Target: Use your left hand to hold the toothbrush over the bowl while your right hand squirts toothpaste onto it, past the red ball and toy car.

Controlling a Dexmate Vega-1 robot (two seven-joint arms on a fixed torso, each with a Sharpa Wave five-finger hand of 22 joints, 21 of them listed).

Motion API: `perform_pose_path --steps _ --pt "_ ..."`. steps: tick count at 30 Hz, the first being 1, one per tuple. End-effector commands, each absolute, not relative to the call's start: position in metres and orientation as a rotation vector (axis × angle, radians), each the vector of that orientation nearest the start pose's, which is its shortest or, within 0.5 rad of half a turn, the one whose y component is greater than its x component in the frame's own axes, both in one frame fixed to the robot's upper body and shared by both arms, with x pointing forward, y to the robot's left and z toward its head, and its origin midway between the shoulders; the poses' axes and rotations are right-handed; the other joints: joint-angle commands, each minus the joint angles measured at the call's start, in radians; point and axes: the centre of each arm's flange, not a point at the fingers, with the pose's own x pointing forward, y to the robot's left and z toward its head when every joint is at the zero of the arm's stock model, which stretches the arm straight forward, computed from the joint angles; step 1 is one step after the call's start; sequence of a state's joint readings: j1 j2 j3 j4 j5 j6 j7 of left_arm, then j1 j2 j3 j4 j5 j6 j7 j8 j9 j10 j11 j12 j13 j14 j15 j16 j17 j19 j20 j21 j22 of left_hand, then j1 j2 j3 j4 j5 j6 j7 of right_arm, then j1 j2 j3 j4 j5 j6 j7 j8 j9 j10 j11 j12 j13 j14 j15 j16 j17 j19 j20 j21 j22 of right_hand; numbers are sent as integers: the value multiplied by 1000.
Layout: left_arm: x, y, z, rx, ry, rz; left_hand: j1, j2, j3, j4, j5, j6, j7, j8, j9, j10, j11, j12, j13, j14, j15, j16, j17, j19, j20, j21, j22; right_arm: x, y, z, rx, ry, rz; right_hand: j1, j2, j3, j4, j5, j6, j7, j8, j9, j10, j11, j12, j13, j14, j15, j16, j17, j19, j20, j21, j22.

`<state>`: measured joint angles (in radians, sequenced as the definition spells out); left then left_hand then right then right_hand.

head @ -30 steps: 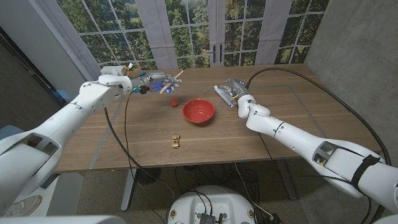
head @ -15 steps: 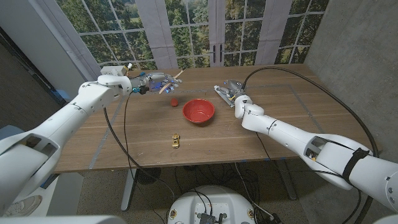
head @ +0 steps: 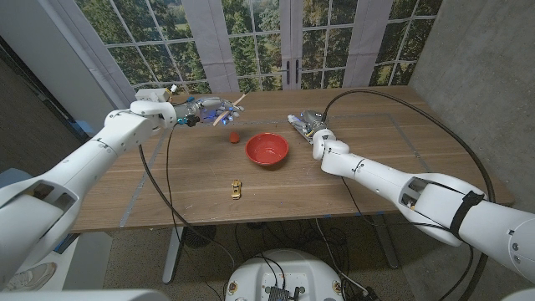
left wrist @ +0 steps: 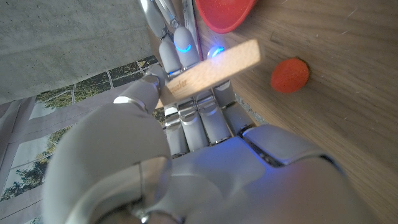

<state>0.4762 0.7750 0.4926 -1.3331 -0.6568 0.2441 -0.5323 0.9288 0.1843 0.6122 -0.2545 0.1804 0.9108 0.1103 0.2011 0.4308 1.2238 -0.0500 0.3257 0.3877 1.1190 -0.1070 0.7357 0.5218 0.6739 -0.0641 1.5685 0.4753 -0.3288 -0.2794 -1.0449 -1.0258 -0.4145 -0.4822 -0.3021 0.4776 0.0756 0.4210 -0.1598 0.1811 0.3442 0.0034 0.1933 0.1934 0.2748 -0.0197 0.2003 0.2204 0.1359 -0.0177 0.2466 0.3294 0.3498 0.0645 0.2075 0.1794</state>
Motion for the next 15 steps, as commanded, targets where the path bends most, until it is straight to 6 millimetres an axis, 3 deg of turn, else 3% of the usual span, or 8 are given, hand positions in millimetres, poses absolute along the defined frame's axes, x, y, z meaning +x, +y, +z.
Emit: perform_pose_path --steps 1,10,15 --pt "653 316 96 351 -266 -582 3 9 135 125 -3 55 50 -1 1 91 -87 4 2 113 -121 -4 6 -4 -144 1 3 735 -111 9 -1391 -374 -238 -3 4 -3 -2 -3 0 1 5 1 4 2 5 2 7 -4 -3 -1 7 0 3 1" --pt "655 318 97 348 -267 -580 0 10 138 122 -4 58 50 -4 -3 95 -85 10 5 118 -121 -9 11 -3 -144 1 3 744 -111 7 -1415 -357 -249 13 11 0 -5 -2 15 -4 12 1 26 -4 13 1 20 -11 2 -4 12 -3 4 1" --pt "656 318 98 348 -267 -577 -2 10 140 122 -4 59 50 -5 -5 95 -86 10 3 119 -121 -11 12 -4 -144 1 3 749 -113 6 -1434 -340 -260 38 17 1 -7 -2 41 -3 21 1 95 -3 36 3 58 -19 17 -8 35 -6 9 0"
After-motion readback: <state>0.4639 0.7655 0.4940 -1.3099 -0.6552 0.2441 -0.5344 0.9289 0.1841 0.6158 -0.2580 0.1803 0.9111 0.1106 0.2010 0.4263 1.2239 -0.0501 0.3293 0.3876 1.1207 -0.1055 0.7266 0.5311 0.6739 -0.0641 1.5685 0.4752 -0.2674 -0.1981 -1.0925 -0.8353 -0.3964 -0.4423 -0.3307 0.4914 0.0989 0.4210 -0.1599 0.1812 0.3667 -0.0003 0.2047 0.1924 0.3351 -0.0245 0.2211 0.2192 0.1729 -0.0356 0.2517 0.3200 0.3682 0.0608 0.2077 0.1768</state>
